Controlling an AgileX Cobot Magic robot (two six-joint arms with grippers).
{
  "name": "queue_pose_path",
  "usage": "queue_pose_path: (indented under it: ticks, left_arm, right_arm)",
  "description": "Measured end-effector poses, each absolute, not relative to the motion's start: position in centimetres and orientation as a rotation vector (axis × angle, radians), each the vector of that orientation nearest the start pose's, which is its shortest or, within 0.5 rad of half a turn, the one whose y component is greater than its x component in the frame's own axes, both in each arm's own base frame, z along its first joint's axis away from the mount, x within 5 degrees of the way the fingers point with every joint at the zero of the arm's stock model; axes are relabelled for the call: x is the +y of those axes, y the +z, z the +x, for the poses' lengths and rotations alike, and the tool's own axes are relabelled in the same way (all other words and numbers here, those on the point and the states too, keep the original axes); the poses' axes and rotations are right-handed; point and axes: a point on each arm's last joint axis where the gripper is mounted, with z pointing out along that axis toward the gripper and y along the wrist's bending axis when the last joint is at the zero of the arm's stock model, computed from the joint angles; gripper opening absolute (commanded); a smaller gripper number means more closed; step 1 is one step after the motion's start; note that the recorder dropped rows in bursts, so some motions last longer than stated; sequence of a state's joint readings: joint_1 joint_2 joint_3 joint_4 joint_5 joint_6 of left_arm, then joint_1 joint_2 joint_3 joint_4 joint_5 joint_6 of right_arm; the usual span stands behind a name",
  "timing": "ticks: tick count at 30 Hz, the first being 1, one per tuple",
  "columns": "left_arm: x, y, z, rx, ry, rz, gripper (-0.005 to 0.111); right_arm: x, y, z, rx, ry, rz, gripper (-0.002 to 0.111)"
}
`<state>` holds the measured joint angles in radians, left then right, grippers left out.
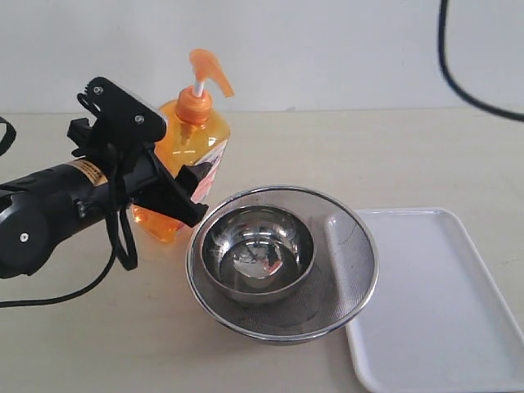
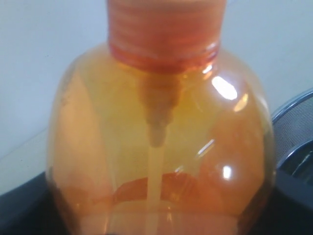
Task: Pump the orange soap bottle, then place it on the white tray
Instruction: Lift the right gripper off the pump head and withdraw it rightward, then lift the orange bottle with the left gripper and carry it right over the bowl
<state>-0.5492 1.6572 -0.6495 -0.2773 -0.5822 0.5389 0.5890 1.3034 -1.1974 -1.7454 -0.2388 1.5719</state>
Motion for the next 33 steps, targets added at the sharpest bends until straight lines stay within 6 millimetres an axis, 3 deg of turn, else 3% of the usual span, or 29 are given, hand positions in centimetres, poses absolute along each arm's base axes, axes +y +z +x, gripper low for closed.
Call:
queue_pose_path:
  ticks: [3,5,13,20,25,33]
  left_arm:
    - [-15.1,19.4,27.5,1.757,0.005,0.708,0.005]
    - [-14.9,20.2,27.4,1.739,0.024,0.693,0.005]
    - [-13.7,23.6,26.6,1.676,0.063,0.595,0.005]
    - [-12.9,28.2,24.9,1.549,-0.021,0.501,0.005]
    - [-14.2,31.4,23.9,1.507,-0.190,0.563,0.005]
    - [-18.2,33.9,22.6,1.443,-0.407,0.670,0.005]
  right_arm:
    - [17.1,43.6,22.5,1.403,0.469,-0.727,0.000]
    - [16.1,43.6,21.7,1.402,0.442,-0.695,0.000]
    - [12.6,38.2,19.2,1.540,0.314,-0.588,0.000]
    - [9.6,36.6,16.4,1.561,0.275,-0.455,0.000]
    - [8.5,35.6,15.0,1.566,0.287,-0.419,0.000]
    - [6.6,34.3,14.0,1.600,0.252,-0.283,0.000]
